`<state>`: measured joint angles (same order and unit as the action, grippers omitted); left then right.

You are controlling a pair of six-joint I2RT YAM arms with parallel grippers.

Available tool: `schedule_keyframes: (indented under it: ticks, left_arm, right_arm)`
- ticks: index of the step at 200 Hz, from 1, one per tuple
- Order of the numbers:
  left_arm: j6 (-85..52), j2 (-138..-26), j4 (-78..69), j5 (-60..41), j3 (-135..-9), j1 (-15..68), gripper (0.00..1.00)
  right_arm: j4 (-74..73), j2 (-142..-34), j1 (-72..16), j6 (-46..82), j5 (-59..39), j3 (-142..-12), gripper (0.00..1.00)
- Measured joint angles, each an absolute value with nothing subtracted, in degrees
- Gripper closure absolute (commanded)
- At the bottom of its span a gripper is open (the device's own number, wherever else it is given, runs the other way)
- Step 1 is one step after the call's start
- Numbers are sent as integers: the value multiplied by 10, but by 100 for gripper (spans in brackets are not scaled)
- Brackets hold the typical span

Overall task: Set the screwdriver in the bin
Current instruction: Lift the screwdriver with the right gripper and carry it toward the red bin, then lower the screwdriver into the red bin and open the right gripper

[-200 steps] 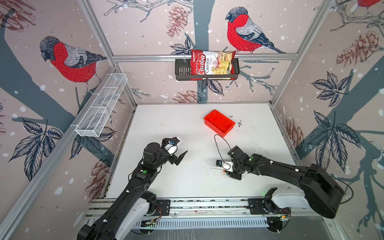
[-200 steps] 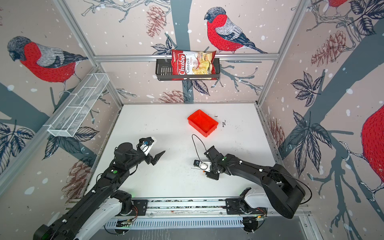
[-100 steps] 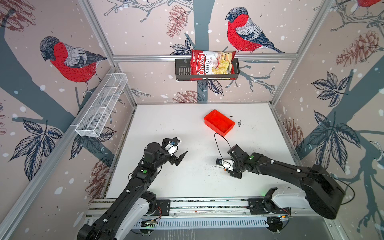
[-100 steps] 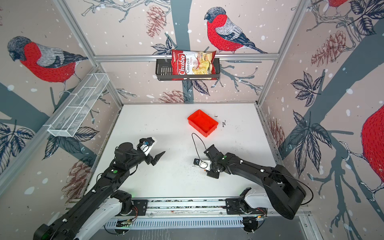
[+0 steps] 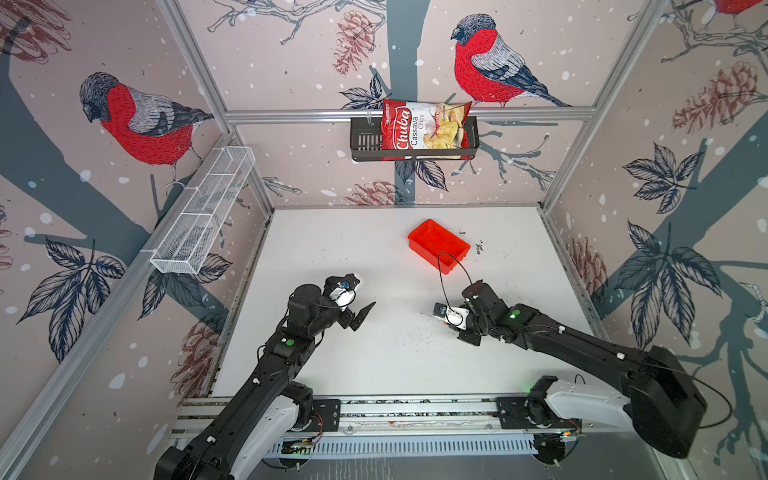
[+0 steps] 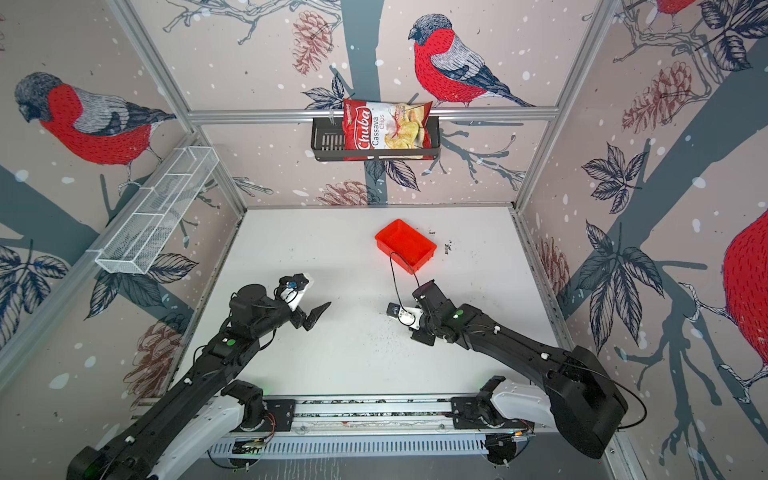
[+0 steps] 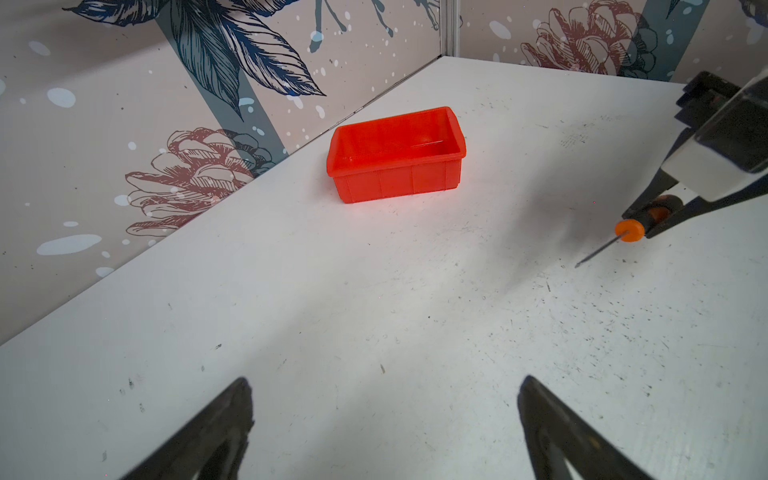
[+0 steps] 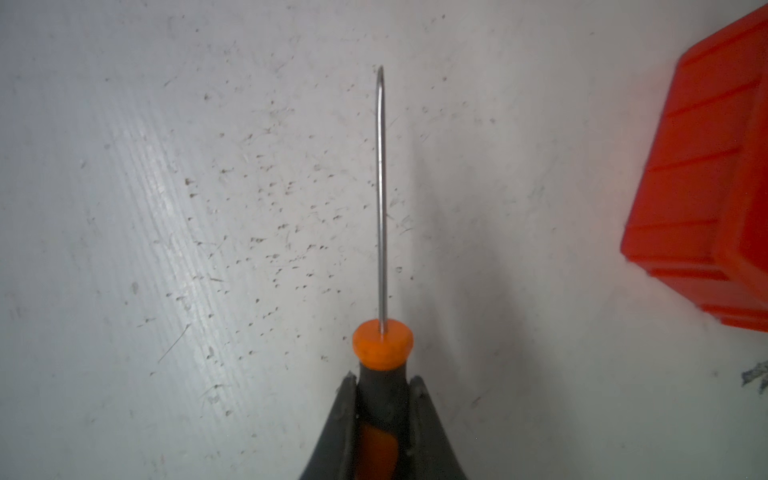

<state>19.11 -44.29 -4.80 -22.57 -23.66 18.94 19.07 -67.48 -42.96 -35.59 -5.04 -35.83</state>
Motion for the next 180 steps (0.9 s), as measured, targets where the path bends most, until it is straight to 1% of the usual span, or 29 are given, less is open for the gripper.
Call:
schedule_keyframes:
  ticks: [43, 80, 131, 180]
  left_arm:
    - [158, -457, -76, -239, -236, 205, 2]
    - [130, -480, -120, -231, -226, 255, 2]
    - [113, -533, -183, -193, -222, 310, 2]
    - [102, -579, -249, -172, -221, 327, 2]
  right_arm:
    - [140, -663, -407, -352, -30, -374, 87]
    - [81, -669, -389, -338, 11, -394, 89]
    - [17, -718, -351, -292, 34, -455, 89]
    - [-27, -813, -333, -249, 39, -532, 88]
